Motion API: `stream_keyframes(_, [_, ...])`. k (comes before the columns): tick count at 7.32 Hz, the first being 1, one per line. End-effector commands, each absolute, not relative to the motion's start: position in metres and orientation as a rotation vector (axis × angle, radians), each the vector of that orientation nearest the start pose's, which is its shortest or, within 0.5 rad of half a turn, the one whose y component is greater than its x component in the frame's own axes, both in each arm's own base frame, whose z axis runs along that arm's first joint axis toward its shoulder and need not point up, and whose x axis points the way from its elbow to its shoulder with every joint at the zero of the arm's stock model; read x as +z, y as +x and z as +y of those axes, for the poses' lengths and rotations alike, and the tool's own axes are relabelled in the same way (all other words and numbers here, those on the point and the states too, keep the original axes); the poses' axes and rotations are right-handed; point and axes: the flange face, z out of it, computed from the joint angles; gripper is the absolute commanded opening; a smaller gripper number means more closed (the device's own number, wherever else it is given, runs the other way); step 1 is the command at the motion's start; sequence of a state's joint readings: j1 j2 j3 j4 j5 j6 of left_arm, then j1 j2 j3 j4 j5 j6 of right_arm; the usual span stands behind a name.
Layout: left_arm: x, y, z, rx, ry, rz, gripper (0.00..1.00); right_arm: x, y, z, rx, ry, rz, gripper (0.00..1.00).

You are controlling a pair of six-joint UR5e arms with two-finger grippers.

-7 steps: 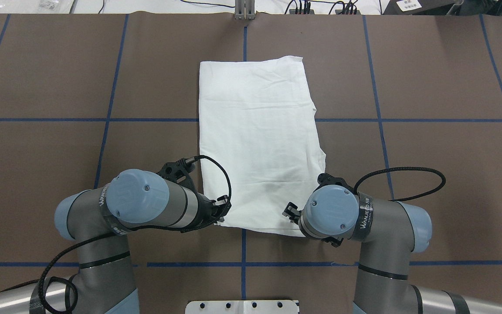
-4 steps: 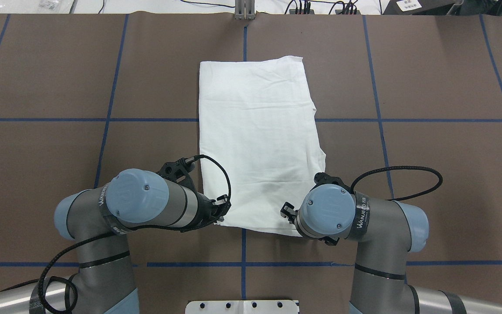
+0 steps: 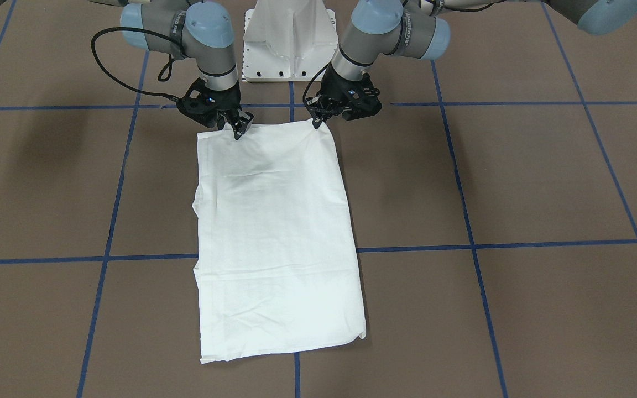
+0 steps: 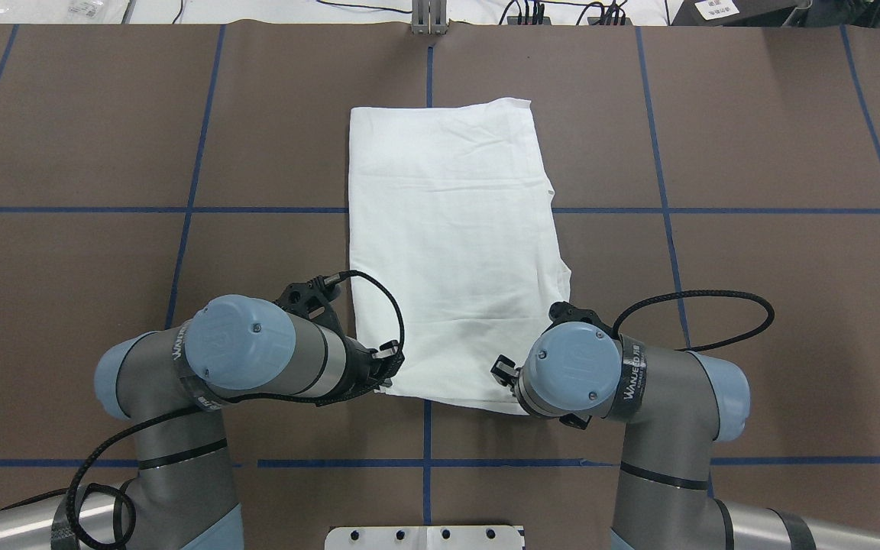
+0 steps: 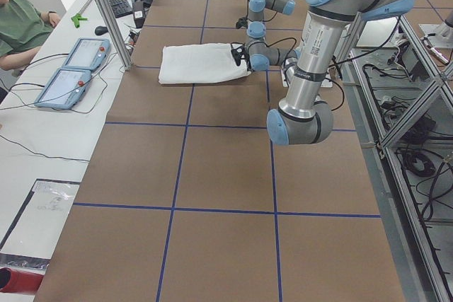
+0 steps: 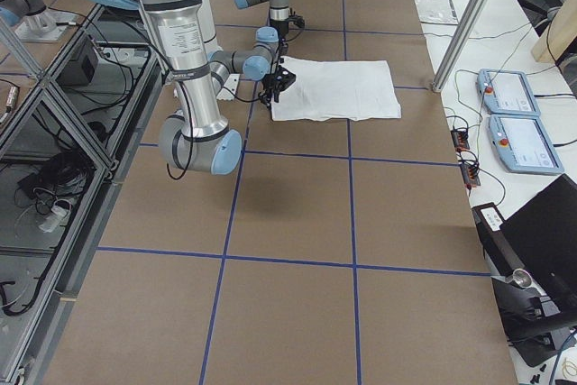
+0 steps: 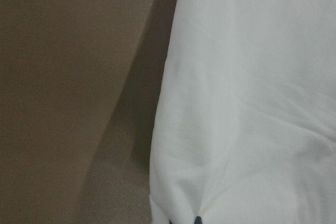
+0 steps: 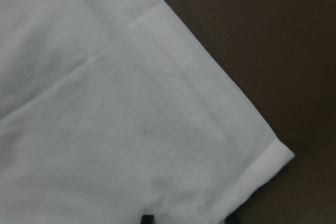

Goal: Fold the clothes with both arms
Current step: 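Grasp the near corners of the shirt with both grippers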

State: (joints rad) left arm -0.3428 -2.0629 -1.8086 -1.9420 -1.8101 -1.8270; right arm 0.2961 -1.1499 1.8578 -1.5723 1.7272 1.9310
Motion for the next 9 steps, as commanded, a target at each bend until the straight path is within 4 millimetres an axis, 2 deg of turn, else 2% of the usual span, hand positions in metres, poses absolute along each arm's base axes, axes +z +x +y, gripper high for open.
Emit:
stream_keyframes(1, [0.23,0.552,-0.313,-0.403,-0.168,1.112,0.0,0.308,-0.552,-0.291,0.572,-0.174,-0.705,0.55])
stream_keyframes(3, [0.229,0.552,-0.313,-0.402,-0.168,1.113,0.0,0.309,-0.552,-0.291,0.572,-0.174,-0.703,0.54])
stream_keyframes(5, [0.229,0.552,-0.313,-0.402,-0.168,1.113,0.0,0.308,-0.551,-0.292,0.571,-0.175,-0.706,0.12])
stream_keyframes(6, [0.23,0.552,-0.313,-0.404,-0.167,1.112,0.0,0.306,-0.551,-0.292,0.57,-0.176,-0.709,0.0])
stream_keyframes(9, [0.229,0.552,-0.313,-0.402,-0.168,1.113,0.0,0.291,-0.544,-0.296,0.57,-0.177,-0.75,0.0])
